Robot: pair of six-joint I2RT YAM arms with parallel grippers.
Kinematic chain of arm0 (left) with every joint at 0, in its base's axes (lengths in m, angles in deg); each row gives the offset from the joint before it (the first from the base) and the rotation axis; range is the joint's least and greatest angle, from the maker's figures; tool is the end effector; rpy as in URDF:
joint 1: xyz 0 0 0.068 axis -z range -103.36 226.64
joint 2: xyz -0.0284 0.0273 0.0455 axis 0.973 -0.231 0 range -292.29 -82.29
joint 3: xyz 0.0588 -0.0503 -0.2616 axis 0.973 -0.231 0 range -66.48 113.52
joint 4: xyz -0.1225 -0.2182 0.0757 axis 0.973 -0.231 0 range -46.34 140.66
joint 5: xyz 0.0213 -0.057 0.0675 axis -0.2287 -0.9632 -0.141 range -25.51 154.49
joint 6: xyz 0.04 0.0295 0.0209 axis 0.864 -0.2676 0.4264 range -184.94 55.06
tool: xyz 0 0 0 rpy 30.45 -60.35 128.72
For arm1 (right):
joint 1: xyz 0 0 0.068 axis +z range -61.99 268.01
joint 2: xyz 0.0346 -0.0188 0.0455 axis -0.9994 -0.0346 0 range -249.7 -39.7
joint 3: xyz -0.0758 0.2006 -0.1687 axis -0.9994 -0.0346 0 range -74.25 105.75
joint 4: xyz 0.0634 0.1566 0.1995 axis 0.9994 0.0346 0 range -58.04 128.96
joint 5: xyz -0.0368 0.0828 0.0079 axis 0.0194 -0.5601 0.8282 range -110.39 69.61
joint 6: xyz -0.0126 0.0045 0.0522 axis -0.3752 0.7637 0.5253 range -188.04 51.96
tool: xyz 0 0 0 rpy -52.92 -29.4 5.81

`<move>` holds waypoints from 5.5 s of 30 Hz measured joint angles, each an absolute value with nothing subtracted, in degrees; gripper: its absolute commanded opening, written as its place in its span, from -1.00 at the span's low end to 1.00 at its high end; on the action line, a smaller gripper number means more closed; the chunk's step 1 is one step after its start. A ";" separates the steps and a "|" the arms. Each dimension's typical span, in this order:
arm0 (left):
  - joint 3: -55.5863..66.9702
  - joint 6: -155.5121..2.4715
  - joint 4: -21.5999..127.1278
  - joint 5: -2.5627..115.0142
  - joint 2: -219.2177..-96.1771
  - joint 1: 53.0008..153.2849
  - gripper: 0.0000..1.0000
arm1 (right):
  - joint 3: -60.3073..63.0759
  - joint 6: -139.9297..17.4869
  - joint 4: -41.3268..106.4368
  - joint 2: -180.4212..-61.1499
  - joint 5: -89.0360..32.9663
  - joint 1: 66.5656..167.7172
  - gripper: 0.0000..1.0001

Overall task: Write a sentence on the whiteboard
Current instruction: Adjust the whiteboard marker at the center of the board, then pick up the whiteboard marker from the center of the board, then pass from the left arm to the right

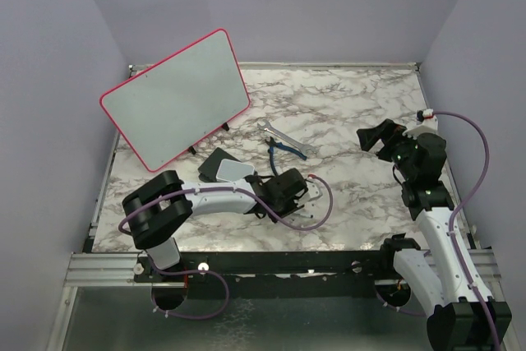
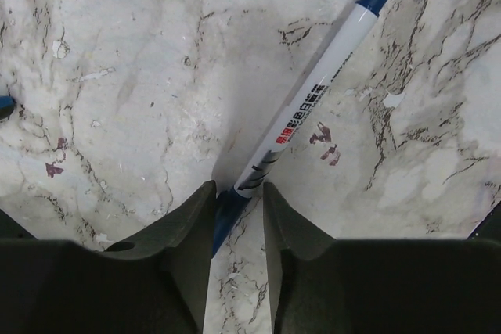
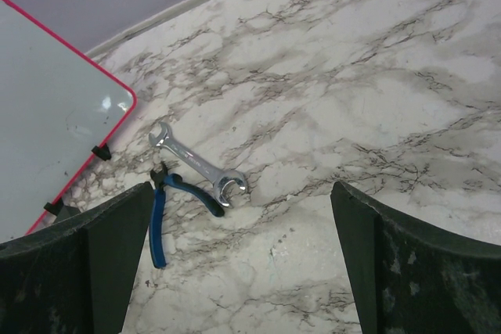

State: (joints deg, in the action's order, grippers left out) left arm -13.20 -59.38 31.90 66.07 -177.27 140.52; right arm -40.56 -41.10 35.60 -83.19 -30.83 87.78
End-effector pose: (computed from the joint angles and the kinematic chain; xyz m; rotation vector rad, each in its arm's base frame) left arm 0.1417 -0.2866 0.1630 1.5078 2.1931 -0.3097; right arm 0.1861 0.0056 0.2874 0.3009 1.8042 0.4945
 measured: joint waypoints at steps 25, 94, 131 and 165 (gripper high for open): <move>-12.35 -66.15 29.47 66.92 -175.74 140.54 -0.01 | -40.56 -40.44 36.06 -85.29 -32.56 87.78 0.98; -20.20 -55.09 33.45 64.83 -149.47 141.98 -1.00 | -33.37 -42.58 39.69 -113.22 -81.19 113.77 -0.16; -19.98 -54.74 32.07 64.06 -151.22 142.03 -1.00 | -33.15 -48.14 43.64 -114.62 -78.17 115.52 -0.78; -19.98 -53.94 29.84 63.41 -151.59 142.03 -1.00 | -33.15 -48.11 43.62 -114.60 -78.11 118.76 -0.46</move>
